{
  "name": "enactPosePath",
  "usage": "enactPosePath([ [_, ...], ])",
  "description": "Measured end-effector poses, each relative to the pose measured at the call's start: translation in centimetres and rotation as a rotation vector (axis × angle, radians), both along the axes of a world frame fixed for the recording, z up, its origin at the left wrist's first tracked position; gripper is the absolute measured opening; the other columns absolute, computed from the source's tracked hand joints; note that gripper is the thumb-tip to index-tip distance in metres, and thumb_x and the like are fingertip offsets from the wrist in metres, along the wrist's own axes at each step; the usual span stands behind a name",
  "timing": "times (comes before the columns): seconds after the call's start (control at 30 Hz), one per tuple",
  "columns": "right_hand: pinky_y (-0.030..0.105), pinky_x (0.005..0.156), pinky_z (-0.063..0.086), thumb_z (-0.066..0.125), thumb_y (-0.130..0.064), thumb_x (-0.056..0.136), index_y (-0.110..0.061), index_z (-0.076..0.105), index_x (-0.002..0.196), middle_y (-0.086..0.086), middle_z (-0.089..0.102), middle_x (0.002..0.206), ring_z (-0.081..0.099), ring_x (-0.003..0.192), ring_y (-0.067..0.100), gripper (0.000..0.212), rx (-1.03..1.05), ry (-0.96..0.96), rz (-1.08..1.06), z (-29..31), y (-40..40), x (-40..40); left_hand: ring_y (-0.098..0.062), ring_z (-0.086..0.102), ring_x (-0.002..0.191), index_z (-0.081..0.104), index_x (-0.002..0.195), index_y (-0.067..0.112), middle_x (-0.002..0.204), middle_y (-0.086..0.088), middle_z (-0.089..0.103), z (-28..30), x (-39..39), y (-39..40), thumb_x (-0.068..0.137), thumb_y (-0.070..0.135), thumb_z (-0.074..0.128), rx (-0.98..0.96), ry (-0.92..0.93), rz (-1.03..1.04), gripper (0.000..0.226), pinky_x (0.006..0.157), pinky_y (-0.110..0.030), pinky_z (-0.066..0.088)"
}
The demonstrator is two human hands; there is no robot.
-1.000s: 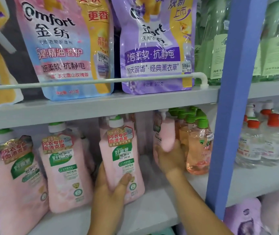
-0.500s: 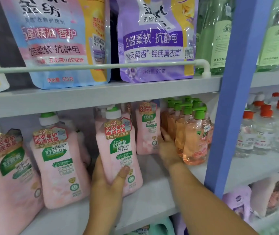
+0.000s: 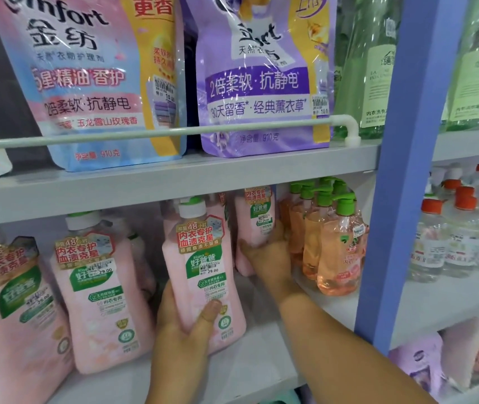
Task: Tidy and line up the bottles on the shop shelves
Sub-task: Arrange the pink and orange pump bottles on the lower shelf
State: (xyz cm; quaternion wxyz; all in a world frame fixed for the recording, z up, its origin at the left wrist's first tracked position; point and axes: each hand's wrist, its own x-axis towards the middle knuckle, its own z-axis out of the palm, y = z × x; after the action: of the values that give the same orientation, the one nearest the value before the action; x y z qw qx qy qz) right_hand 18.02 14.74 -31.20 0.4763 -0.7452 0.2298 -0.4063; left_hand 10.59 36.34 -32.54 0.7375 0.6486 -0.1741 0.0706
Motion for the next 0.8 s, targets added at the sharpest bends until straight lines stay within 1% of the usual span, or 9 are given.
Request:
enactPosePath([
  [0.17, 0.041, 0.106, 0.049, 0.087, -0.029, 0.077, -0.009, 0.036, 0.151, 0.013, 0.055, 0.141, 0.057, 0.126, 0.027, 0.092, 0.022, 0.027, 0.072, 0.7, 0.1, -0.9, 0.002, 0.072, 0.090, 0.057, 0.117, 0.040, 0.109, 0.009, 0.075, 0.6, -0.3, -0.1, 0.087, -0.001, 0.074, 0.024, -0.019, -0.001, 0.054, 0.066, -0.010, 0.055],
  [0.23, 0.039, 0.100, 0.051, 0.080, -0.024, 0.086, -0.009, 0.052, 0.137, 0.012, 0.062, 0.131, 0.062, 0.121, 0.028, 0.060, 0.097, -0.004, 0.092, 1.3, 0.6, -2.0, 0.009, 0.070, 0.087, 0.055, 0.117, 0.037, 0.107, 0.013, 0.074, 0.8, -0.6, -0.3, 0.089, -0.003, 0.072, 0.054, -0.028, -0.011, 0.052, 0.065, -0.005, 0.051],
  [0.3, 0.028, 0.084, 0.053, 0.069, -0.026, 0.093, -0.024, 0.064, 0.116, -0.002, 0.070, 0.112, 0.067, 0.111, 0.022, 0.024, 0.267, -0.120, 0.111, 1.5, 1.4, -4.2, 0.013, 0.069, 0.088, 0.053, 0.118, 0.036, 0.105, 0.019, 0.075, 0.9, -0.5, -0.8, 0.091, 0.000, 0.071, 0.110, -0.037, -0.054, 0.048, 0.065, -0.002, 0.049],
  [0.33, 0.021, 0.076, 0.051, 0.066, -0.034, 0.093, -0.029, 0.066, 0.112, -0.011, 0.072, 0.107, 0.068, 0.105, 0.013, 0.020, 0.313, -0.173, 0.124, 1.4, 1.9, -5.8, 0.014, 0.068, 0.089, 0.051, 0.120, 0.037, 0.106, 0.023, 0.073, 1.0, -0.5, -1.2, 0.093, 0.004, 0.070, 0.155, -0.041, -0.082, 0.047, 0.066, -0.001, 0.049],
  [0.43, 0.008, 0.070, 0.052, 0.065, -0.066, 0.072, -0.044, 0.062, 0.124, -0.025, 0.071, 0.108, 0.068, 0.098, -0.004, 0.056, 0.314, -0.235, 0.241, 0.8, 3.7, -10.4, 0.017, 0.063, 0.101, 0.040, 0.131, 0.045, 0.123, 0.028, 0.063, 2.0, -0.4, -3.0, 0.098, 0.022, 0.068, 0.331, -0.066, -0.207, 0.049, 0.077, 0.000, 0.047],
  [0.57, 0.031, 0.094, 0.054, 0.079, -0.064, 0.058, -0.032, 0.035, 0.150, -0.006, 0.060, 0.131, 0.062, 0.116, 0.011, 0.107, 0.020, -0.120, 0.211, 0.4, 4.5, -10.9, -0.001, 0.059, 0.123, 0.037, 0.145, 0.046, 0.136, 0.021, 0.058, 3.4, 0.1, -5.5, 0.087, 0.028, 0.062, 0.599, -0.216, -0.316, 0.066, 0.097, -0.026, 0.056],
  [0.63, 0.024, 0.094, 0.050, 0.089, -0.050, 0.059, -0.026, 0.031, 0.150, 0.000, 0.053, 0.132, 0.057, 0.116, 0.014, 0.111, -0.029, -0.122, 0.122, 0.4, 3.9, -10.2, -0.012, 0.041, 0.142, 0.035, 0.155, 0.029, 0.153, 0.009, 0.042, 3.5, 1.3, -5.9, 0.081, 0.025, 0.057, 0.775, -0.347, -0.272, 0.077, 0.116, -0.029, 0.039],
  [0.7, 0.004, 0.087, 0.038, 0.095, -0.035, 0.061, -0.020, 0.034, 0.147, -0.002, 0.045, 0.126, 0.047, 0.108, 0.005, 0.107, -0.064, -0.145, 0.043, 0.4, 2.8, -9.4, -0.017, 0.019, 0.154, 0.030, 0.159, 0.017, 0.164, 0.001, 0.023, 3.5, 2.7, -5.8, 0.091, 0.014, 0.055, 0.803, -0.345, -0.114, 0.072, 0.124, -0.020, 0.013],
  [0.8, 0.020, 0.087, 0.039, 0.095, -0.036, 0.058, -0.016, 0.036, 0.143, -0.002, 0.041, 0.121, 0.045, 0.107, 0.013, 0.106, -0.064, -0.082, -0.050, 1.0, 1.7, -8.0, -0.022, 0.011, 0.157, 0.023, 0.161, 0.006, 0.169, -0.008, 0.014, 3.6, 3.8, -6.7, 0.098, 0.009, 0.056, 0.654, -0.223, 0.121, 0.071, 0.124, -0.023, 0.010],
])
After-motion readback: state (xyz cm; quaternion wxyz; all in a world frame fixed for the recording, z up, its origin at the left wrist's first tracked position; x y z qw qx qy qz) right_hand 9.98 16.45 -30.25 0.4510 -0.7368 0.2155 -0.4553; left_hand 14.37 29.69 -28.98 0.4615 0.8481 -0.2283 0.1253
